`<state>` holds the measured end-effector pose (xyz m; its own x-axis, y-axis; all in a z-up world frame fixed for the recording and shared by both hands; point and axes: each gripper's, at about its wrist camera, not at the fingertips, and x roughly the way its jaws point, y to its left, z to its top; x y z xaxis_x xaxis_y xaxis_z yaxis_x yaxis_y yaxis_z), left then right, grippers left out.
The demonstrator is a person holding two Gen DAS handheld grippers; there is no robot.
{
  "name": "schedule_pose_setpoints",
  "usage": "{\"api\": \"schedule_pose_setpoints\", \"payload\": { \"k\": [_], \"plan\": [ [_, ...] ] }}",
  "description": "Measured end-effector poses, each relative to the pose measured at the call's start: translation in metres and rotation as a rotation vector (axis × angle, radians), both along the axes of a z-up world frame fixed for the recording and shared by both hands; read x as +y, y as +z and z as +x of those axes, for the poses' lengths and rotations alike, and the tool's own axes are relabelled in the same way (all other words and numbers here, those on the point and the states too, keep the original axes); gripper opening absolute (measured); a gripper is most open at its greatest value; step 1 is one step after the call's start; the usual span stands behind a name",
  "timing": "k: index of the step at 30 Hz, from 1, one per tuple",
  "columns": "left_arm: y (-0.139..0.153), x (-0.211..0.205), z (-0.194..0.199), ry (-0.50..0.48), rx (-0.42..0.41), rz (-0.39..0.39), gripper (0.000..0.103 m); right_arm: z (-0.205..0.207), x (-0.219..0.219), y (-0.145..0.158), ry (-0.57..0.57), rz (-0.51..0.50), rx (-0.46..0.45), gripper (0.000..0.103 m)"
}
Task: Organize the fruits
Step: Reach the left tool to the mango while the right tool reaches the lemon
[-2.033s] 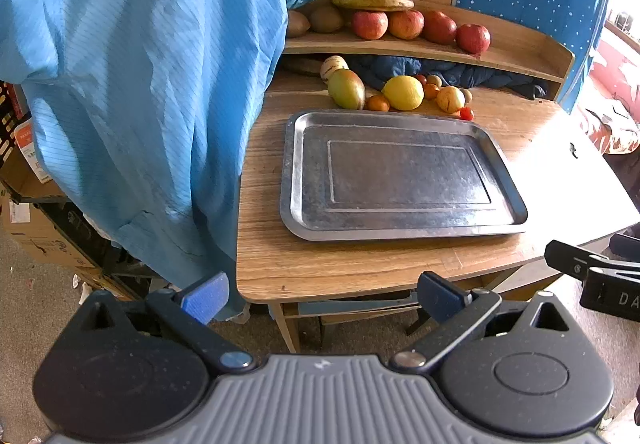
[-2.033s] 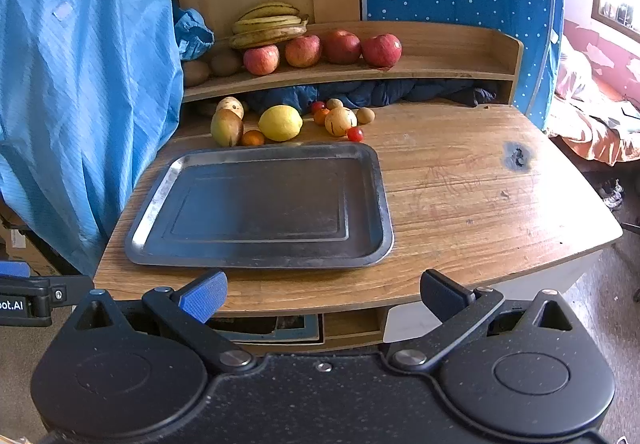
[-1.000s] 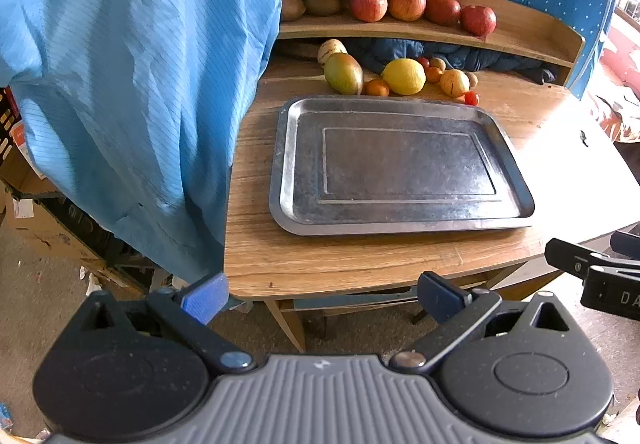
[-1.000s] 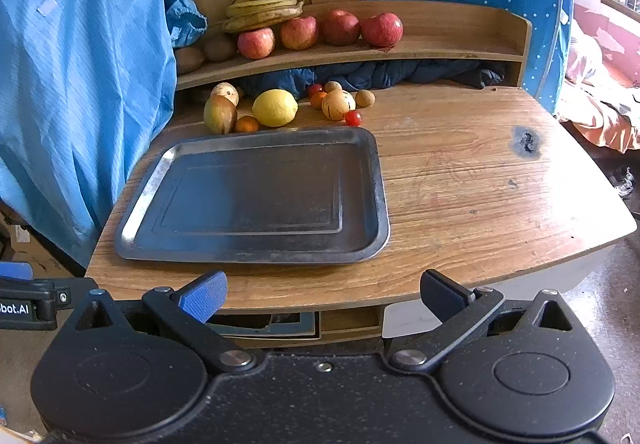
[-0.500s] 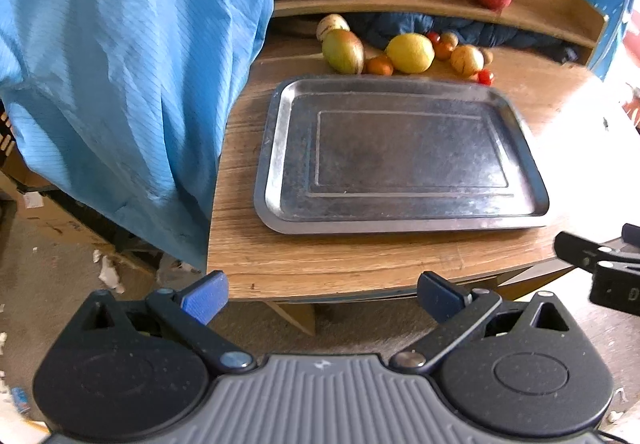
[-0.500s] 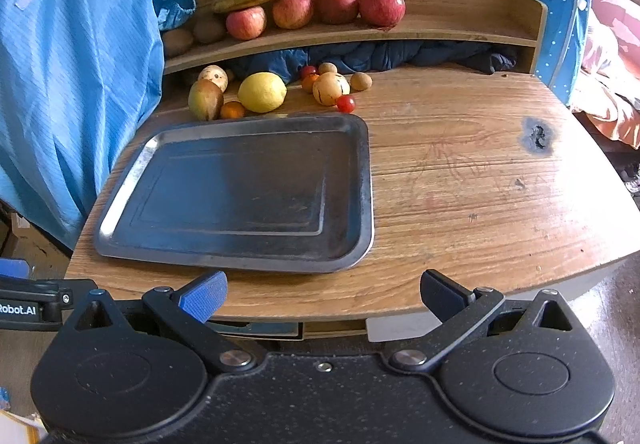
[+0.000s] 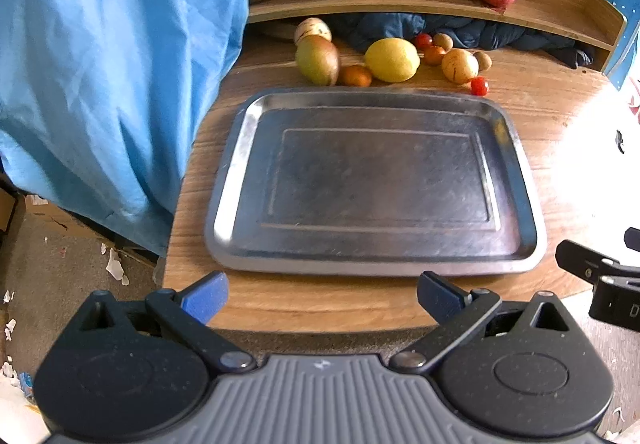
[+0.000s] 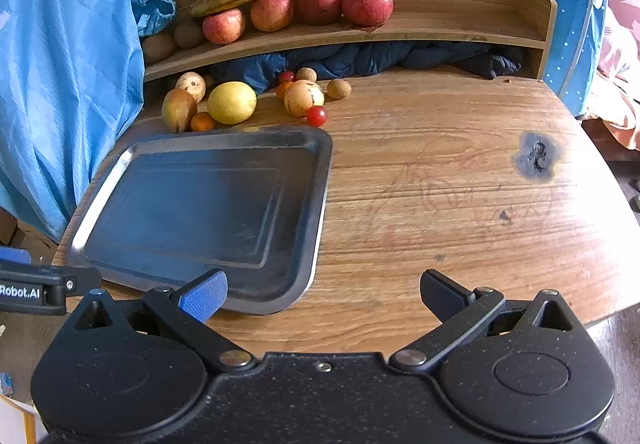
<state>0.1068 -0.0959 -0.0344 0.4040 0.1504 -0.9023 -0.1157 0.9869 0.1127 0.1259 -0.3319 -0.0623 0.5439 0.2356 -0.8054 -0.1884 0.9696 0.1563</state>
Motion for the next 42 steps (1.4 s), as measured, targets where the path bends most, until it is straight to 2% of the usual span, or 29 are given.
{"api": "schedule_pose_setpoints", "payload": {
  "k": [7, 14, 19, 30, 36, 42],
  "plan": [
    [-0.004, -0.027, 0.017, 0.008, 0.006, 0.018, 0.102, 0.003, -0.017, 0.0, 0.06, 0.018, -0.034, 0.102],
    [0.001, -0.045, 0.035, -0.027, 0.0, 0.04, 0.102, 0.012, -0.03, 0.002, 0.025, 0.04, -0.048, 0.102],
    [0.001, -0.043, 0.051, -0.044, 0.01, 0.043, 0.102, 0.022, -0.028, 0.001, 0.006, 0.052, -0.048, 0.102],
    [-0.003, 0.01, 0.116, -0.025, 0.005, 0.026, 0.102, 0.068, 0.01, 0.0, 0.014, 0.072, -0.079, 0.102],
    [-0.012, 0.05, 0.152, -0.001, 0.004, -0.012, 0.102, 0.097, 0.05, -0.011, 0.079, 0.034, -0.068, 0.102],
    [-0.021, 0.074, 0.184, -0.024, 0.011, -0.033, 0.102, 0.124, 0.077, -0.019, 0.08, 0.018, -0.05, 0.102]
  ]
}}
